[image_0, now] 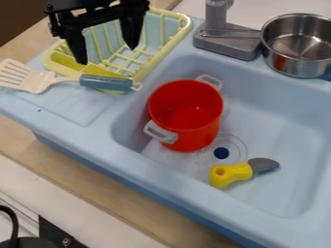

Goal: Place the spatula in the right side of the sink

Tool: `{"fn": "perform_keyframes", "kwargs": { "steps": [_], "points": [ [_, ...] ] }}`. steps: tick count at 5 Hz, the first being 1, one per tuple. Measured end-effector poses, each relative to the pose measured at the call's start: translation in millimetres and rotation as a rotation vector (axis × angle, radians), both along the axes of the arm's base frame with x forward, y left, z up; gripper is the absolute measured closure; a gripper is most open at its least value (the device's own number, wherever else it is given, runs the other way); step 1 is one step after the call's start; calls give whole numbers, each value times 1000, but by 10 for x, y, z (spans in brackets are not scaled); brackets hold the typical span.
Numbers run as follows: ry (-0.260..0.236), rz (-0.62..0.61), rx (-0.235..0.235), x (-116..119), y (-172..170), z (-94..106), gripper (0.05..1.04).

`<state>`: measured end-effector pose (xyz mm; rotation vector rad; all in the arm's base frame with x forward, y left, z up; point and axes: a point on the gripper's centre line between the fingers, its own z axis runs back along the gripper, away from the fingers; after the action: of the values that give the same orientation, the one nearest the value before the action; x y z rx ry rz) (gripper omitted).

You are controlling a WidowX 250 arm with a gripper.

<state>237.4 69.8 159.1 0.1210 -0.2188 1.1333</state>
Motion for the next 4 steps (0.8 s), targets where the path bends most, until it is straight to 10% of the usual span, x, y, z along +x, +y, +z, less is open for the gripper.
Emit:
{"fn": "perform_keyframes", "kwargs": {
  "steps": [2, 4],
  "points": [
    [-45, 419, -48, -129, 16, -91, 85],
    [-143, 531, -177, -245, 62, -208, 85]
  ]
}}
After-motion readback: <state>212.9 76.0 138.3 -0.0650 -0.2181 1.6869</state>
